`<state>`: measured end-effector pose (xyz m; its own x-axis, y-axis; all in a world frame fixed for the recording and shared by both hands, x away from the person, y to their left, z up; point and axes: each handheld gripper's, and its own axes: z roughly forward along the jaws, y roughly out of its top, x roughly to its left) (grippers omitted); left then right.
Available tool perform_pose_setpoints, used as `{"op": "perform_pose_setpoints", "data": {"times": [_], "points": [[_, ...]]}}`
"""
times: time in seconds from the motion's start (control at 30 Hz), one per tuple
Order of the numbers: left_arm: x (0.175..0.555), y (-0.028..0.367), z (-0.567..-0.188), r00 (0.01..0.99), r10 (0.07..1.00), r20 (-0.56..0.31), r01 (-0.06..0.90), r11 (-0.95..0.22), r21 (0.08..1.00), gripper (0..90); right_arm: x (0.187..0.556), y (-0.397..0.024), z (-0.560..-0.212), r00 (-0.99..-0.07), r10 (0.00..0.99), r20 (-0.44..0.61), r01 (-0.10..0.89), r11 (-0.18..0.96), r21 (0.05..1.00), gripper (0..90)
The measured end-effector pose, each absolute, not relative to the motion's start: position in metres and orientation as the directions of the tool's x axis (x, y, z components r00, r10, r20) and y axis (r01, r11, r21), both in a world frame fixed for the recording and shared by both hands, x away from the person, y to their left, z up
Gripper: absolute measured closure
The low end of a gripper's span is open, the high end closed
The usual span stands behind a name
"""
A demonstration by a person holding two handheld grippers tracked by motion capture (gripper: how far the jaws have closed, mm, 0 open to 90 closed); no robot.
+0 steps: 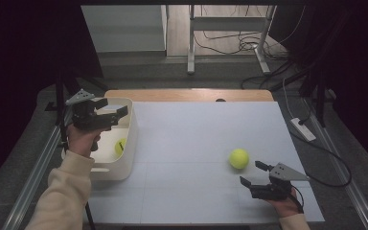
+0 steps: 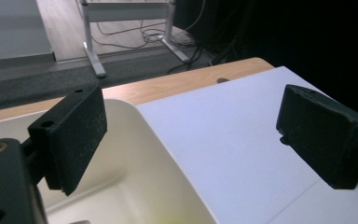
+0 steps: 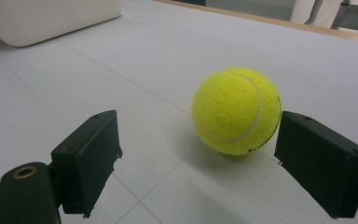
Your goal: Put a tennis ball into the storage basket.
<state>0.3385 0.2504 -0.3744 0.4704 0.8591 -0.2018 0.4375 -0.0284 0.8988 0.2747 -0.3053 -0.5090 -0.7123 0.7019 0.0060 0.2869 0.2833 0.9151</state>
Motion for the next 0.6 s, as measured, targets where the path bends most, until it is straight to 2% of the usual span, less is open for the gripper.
{"op": "perform_pose_setpoints", "data": {"times": [0.6], "points": [[0.325, 0.219, -0.376, 0.576, 0.8, -0.169, 0.401, -0.097, 0.911, 9.8, 0.276, -0.304, -0.509, -0.721, 0.693, -0.003, 0.276, 0.291, 0.916, 14.1]]}}
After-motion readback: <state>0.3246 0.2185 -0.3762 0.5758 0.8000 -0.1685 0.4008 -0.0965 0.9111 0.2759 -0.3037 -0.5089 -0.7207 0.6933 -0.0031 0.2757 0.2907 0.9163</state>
